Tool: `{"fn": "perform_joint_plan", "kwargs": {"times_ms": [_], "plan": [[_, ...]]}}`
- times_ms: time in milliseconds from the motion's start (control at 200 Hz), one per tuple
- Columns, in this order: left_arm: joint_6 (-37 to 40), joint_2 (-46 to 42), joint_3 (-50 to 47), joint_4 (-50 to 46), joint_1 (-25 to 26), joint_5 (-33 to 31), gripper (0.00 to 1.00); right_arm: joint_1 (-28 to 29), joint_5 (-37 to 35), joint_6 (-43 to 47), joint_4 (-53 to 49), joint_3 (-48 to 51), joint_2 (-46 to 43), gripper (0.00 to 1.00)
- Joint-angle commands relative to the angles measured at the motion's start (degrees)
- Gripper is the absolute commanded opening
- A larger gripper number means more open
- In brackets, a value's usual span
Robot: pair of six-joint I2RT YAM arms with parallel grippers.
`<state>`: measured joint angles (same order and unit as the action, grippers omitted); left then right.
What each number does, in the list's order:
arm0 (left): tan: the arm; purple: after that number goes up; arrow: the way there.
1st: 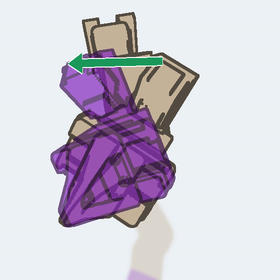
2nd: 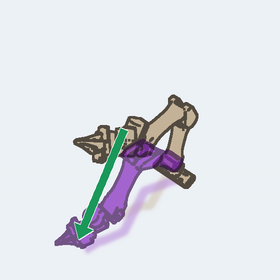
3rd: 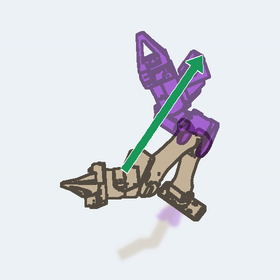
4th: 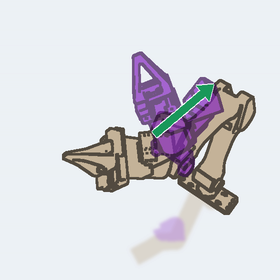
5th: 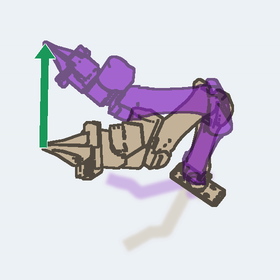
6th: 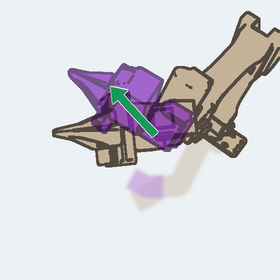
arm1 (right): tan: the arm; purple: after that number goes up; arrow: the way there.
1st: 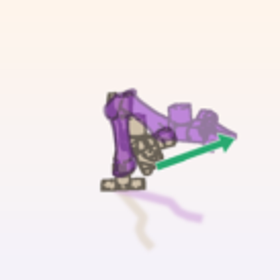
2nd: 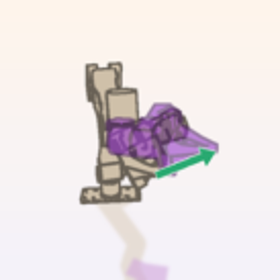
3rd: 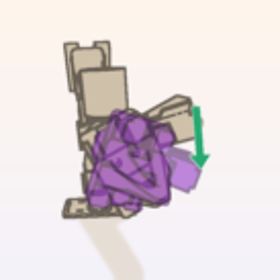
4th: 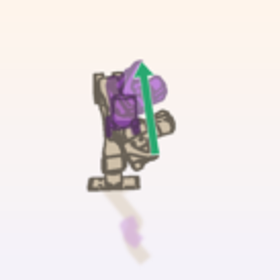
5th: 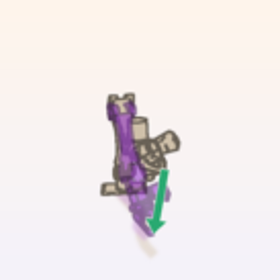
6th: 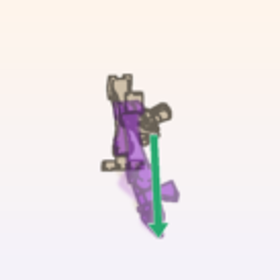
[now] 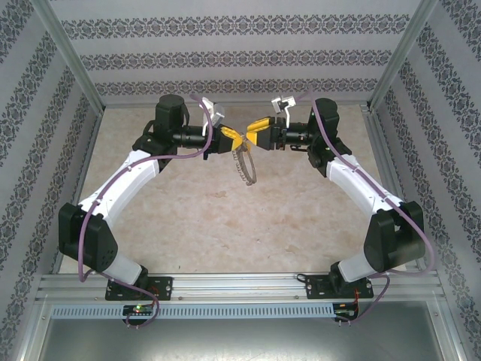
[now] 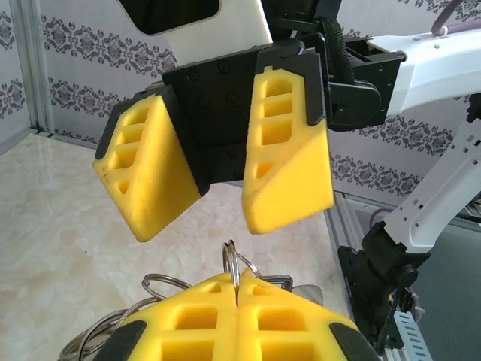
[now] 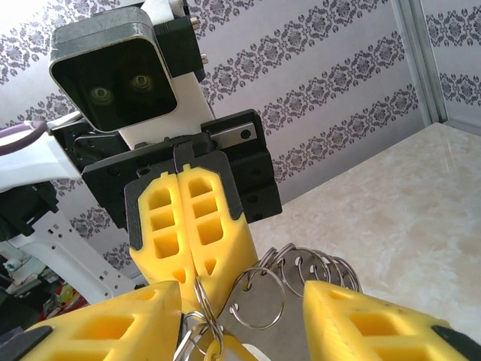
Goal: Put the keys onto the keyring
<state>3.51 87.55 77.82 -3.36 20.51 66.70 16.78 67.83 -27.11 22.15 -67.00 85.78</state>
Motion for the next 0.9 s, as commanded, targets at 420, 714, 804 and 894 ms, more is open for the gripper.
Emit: {"fn": "perform_joint_plan", "kwargs": {"times_ms": [420, 714, 804, 894], "plan": [[1.24, 0.95, 2.69, 0.11, -0.51, 2.4, 0.0, 1.1, -11.21, 0.18, -1.04, 5.79, -6.45, 0.57], [2.42, 1.72, 3.55, -1.73, -0.52, 1.68, 0.0, 3.01, -23.88, 3.36, -13.14, 9.72, -16.25, 0.42], [2.47, 1.89, 3.82, -1.72, -0.52, 1.51, 0.0, 4.06, -24.24, 3.43, -15.41, 8.44, -16.13, 0.41], [2.39, 2.18, 4.07, -1.7, -0.52, 1.42, 0.0, 5.38, -24.96, 4.68, -18.12, 6.8, -15.26, 0.4]]}}
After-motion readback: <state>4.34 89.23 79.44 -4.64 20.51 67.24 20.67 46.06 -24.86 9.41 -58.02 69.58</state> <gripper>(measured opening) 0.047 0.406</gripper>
